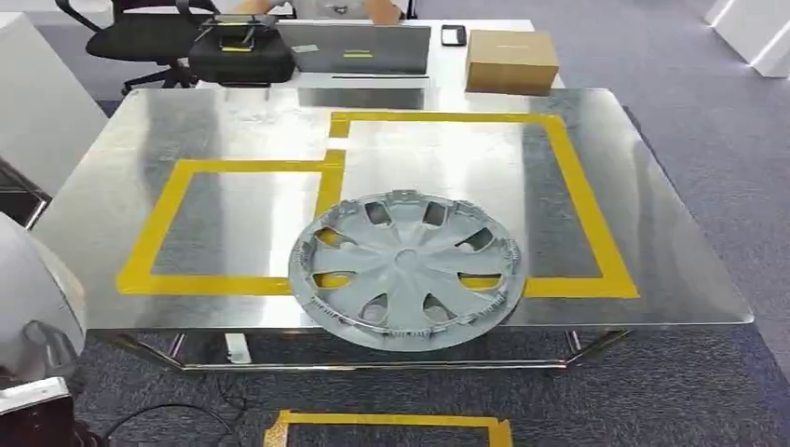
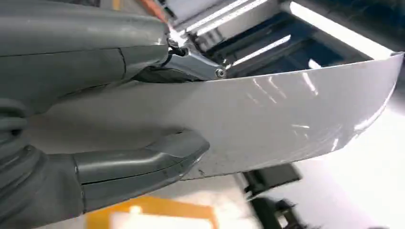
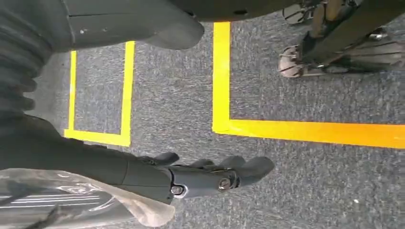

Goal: Take the parts from the cabinet and place them on the table.

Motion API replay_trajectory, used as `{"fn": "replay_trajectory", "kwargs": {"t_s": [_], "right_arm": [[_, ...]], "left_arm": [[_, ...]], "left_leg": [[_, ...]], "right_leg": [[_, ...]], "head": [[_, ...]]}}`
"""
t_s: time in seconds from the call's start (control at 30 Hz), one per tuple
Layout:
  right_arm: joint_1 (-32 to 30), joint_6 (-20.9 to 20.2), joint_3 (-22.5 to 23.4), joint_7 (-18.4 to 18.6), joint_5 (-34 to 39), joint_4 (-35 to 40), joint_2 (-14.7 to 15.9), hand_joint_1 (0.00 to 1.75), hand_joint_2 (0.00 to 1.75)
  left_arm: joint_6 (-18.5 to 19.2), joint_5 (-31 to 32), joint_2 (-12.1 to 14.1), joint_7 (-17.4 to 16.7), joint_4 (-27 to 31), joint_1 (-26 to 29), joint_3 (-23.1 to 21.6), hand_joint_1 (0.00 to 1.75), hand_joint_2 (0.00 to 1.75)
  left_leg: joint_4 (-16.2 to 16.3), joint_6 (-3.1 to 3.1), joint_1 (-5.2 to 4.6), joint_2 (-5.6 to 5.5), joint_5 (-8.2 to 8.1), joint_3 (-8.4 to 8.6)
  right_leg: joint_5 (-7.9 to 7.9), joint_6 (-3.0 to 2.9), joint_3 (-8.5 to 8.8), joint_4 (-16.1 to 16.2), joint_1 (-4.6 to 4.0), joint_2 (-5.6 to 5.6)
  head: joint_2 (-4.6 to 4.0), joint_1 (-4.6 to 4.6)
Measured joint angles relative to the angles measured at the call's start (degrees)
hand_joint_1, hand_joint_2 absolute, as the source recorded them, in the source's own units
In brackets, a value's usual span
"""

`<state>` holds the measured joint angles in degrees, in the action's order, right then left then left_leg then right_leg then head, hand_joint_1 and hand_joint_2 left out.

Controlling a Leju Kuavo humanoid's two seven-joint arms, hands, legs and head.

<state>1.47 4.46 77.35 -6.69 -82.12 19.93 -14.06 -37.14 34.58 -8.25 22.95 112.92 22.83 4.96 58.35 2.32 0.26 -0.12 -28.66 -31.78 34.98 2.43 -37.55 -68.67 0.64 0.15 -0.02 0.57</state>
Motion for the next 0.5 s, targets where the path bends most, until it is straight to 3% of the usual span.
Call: {"fn": "replay_trajectory", "kwargs": {"t_s": [0.03,0.07,0.1,0.13,0.2,0.23,0.27,0.37,0.4,0.43,0.5], "right_arm": [[-0.08,-0.13,-0.02,-0.04,-0.20,0.00,0.11,0.00,1.75],[-0.20,-0.28,0.00,-0.11,-0.42,0.00,0.20,0.00,1.75],[-0.28,-0.42,-0.02,-0.18,-0.59,0.00,0.31,0.00,1.75],[-0.32,-0.48,-0.02,-0.18,-0.81,0.00,0.44,0.00,1.75],[-0.27,-0.50,-0.04,-0.35,-1.25,0.00,0.79,0.00,1.75],[-0.14,-0.55,-0.09,-0.37,-1.46,0.00,1.09,0.00,1.75],[0.01,-0.61,-0.13,-0.50,-1.69,-0.02,1.20,0.00,1.75],[-0.08,-0.63,-0.24,-0.74,-2.23,-0.15,1.62,0.00,1.75],[-0.06,-0.63,-0.26,-0.79,-2.36,-0.31,1.66,0.00,1.75],[-0.01,-0.63,-0.28,-0.92,-2.45,-0.31,1.82,0.00,1.75],[0.07,-0.63,-0.33,-1.05,-2.76,-0.37,2.01,0.00,1.75]], "left_arm": [[0.73,0.51,0.50,-0.64,-0.95,0.04,0.02,1.75,1.75],[1.45,1.16,1.25,-1.25,-1.90,-0.01,0.09,1.75,1.75],[2.06,1.62,1.70,-1.69,-2.70,-0.07,0.29,1.75,1.75],[2.78,2.10,2.24,-2.15,-3.57,-0.12,0.59,1.75,1.75],[4.07,2.93,3.27,-2.58,-5.10,-0.46,1.49,1.75,1.75],[4.77,3.30,3.79,-2.65,-5.97,-0.77,2.14,1.75,1.75],[5.34,3.74,4.44,-2.83,-6.68,-1.21,2.90,1.75,1.75],[7.13,5.48,5.98,-3.31,-8.88,-2.53,4.90,1.75,1.75],[7.59,5.84,6.61,-3.59,-9.25,-2.80,5.33,1.75,1.75],[7.96,6.28,7.27,-3.65,-9.76,-3.12,5.88,1.75,1.75],[8.86,7.41,8.73,-4.12,-11.00,-4.37,6.65,1.75,1.75]], "left_leg": [[0.01,0.04,-0.06,0.01,-0.04,-0.06],[0.02,0.05,-0.12,0.00,-0.04,-0.07],[0.02,0.05,-0.18,-0.04,-0.05,-0.02],[0.02,0.03,-0.24,-0.08,-0.09,0.05],[0.03,-0.13,-0.35,-0.15,-0.26,0.31],[0.01,-0.27,-0.35,-0.14,-0.34,0.34],[0.23,-0.67,-0.64,-0.14,-0.45,0.12],[-0.36,-1.55,-0.43,-0.13,-0.03,0.32],[-0.15,-1.86,-0.56,-0.17,-0.42,0.29],[0.86,-2.19,-0.49,-0.07,-1.34,0.05],[8.64,-2.85,-0.07,-0.08,-5.81,-3.48]], "right_leg": [[1.63,0.15,-1.96,-4.06,-0.01,0.01],[2.20,0.20,-3.32,-6.74,-0.03,-0.01],[1.19,0.13,-3.21,-6.37,-0.05,0.00],[-0.98,0.02,-1.82,-3.38,-0.05,0.00],[-6.03,-0.56,3.53,7.23,-0.11,0.01],[-5.34,-0.94,5.08,10.23,-0.23,0.04],[-5.69,-1.06,5.59,10.68,-0.40,0.06],[-5.86,-1.63,5.56,10.82,-0.54,0.07],[-6.35,-2.11,5.90,11.66,0.10,-0.05],[-6.47,-2.36,6.11,11.95,0.09,-0.12],[-6.54,-2.60,6.13,12.01,0.13,-0.25]], "head": [[0.00,-0.07],[0.00,-0.04],[0.00,-0.11],[0.00,-0.13],[0.00,-0.13],[0.00,-0.07],[0.00,-0.02],[0.00,-0.11],[0.00,-0.05],[0.00,0.15],[0.00,0.46]]}}
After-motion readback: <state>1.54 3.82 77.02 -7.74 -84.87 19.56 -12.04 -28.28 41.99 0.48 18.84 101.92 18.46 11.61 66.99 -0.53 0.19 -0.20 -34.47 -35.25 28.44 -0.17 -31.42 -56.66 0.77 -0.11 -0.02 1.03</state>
